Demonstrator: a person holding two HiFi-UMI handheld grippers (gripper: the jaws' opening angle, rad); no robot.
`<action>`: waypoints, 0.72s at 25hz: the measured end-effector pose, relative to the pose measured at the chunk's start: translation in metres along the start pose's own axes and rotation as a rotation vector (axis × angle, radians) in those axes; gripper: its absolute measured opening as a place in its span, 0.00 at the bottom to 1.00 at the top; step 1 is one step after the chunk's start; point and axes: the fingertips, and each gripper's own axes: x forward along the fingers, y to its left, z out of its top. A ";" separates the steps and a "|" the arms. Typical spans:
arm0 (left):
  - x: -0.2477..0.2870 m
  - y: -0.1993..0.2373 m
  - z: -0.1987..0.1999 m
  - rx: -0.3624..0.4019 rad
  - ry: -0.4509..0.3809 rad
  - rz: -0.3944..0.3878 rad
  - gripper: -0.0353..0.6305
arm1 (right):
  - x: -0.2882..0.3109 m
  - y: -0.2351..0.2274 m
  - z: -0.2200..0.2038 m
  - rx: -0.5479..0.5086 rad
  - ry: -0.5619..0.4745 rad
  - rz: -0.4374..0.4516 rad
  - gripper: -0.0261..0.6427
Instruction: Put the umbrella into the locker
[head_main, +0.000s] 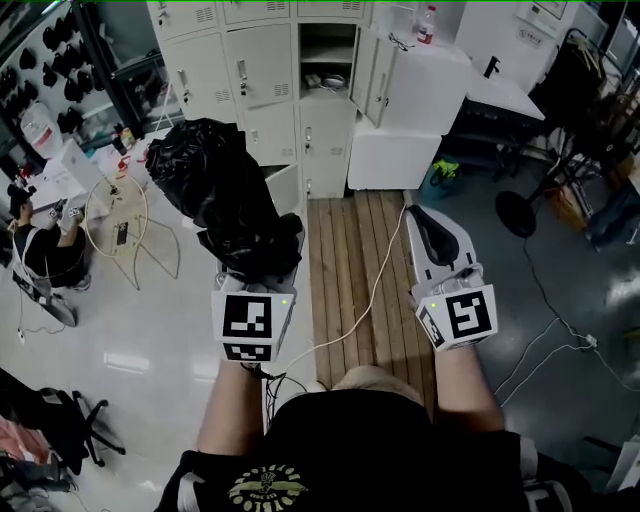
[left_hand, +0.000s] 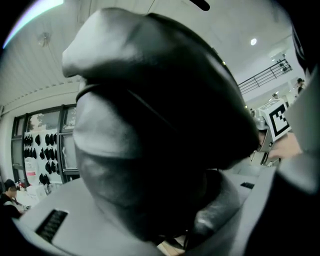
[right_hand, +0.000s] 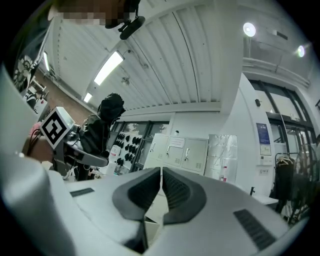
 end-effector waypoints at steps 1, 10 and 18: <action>0.001 0.001 0.001 0.006 -0.002 -0.001 0.44 | 0.002 -0.001 0.000 -0.002 0.004 -0.004 0.09; -0.003 -0.010 -0.015 0.040 0.018 -0.024 0.44 | -0.002 0.024 -0.011 -0.004 0.033 0.010 0.09; 0.033 -0.008 -0.020 0.029 0.005 -0.036 0.44 | 0.034 0.012 -0.031 0.007 0.018 0.039 0.09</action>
